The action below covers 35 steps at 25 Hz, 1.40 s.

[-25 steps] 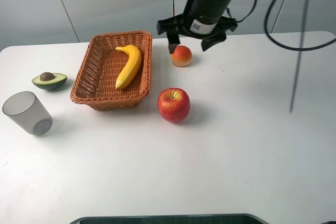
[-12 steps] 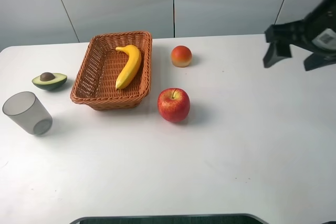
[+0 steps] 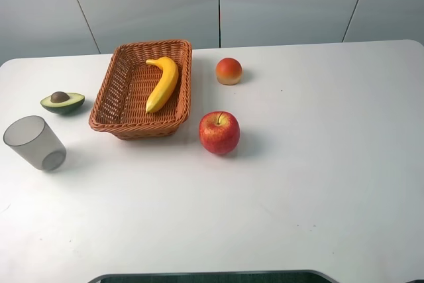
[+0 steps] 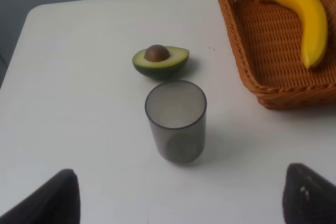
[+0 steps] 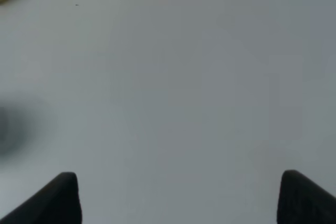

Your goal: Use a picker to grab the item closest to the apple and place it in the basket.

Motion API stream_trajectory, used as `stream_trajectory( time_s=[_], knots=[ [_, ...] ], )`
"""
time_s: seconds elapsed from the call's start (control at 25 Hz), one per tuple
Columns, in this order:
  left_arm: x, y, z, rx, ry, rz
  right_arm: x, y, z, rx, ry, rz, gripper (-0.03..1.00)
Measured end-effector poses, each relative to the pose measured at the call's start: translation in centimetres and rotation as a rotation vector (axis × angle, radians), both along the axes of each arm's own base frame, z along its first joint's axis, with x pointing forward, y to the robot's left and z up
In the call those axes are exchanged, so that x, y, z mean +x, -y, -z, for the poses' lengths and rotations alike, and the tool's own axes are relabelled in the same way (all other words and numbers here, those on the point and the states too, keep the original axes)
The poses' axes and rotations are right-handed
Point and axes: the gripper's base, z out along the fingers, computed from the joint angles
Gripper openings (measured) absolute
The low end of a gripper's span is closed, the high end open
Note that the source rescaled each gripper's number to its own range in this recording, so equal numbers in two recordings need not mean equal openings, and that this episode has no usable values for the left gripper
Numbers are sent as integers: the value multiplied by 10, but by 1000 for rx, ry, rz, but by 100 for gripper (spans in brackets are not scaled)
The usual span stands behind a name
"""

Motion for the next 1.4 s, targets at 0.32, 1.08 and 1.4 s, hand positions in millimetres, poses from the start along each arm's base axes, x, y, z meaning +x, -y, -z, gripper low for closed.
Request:
stream_trajectory(
  time_s=[0.32, 1.08, 1.4],
  knots=[
    [0, 0, 0, 0, 0, 0, -70, 2, -10, -82, 213, -41, 68],
    [0, 0, 0, 1, 0, -1, -111, 1, 15, -151, 397, -93, 68],
    [0, 0, 0, 1, 0, -1, -111, 0, 15, -148, 399, -94, 68]
  ],
)
